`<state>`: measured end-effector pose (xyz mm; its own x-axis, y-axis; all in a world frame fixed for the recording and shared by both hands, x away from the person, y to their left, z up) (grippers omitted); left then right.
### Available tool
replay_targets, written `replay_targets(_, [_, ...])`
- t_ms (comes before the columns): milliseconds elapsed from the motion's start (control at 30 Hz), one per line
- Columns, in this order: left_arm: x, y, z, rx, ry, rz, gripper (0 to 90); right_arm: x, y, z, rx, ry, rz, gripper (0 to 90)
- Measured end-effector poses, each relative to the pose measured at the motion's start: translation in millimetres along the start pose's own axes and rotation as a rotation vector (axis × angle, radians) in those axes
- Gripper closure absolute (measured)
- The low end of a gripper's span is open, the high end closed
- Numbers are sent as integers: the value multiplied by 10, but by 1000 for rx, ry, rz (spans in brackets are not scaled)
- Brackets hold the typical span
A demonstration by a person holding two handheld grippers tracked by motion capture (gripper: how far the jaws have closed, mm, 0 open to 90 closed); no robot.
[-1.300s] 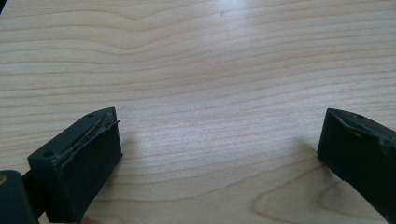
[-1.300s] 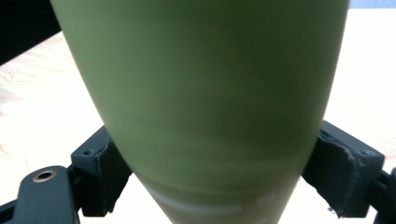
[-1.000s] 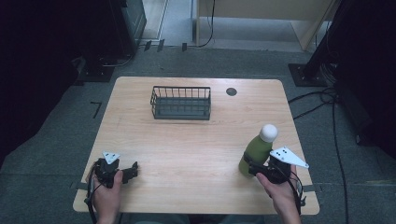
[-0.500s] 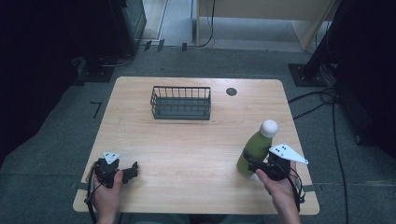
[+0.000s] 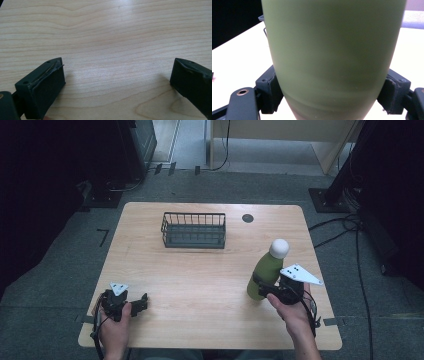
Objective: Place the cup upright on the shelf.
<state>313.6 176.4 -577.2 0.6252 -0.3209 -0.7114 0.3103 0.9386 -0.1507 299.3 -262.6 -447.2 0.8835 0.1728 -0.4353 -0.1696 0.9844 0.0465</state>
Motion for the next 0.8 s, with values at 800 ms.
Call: replay_targets(800, [1, -2, 1, -2, -1, 0, 0, 297, 452, 439, -57, -22, 70, 200])
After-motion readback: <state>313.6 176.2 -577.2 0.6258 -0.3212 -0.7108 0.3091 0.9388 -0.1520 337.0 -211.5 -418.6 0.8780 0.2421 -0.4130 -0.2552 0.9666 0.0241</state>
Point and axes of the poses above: each handheld gripper's, and its own axes: x roughly forward along the jaws, z roughly out of its top, y roughly to its left, the point moved 8 cm from there along x, roughly forward along the jaws, and after that the axes turned 13 degrees about -z, right-handed, at the moved point
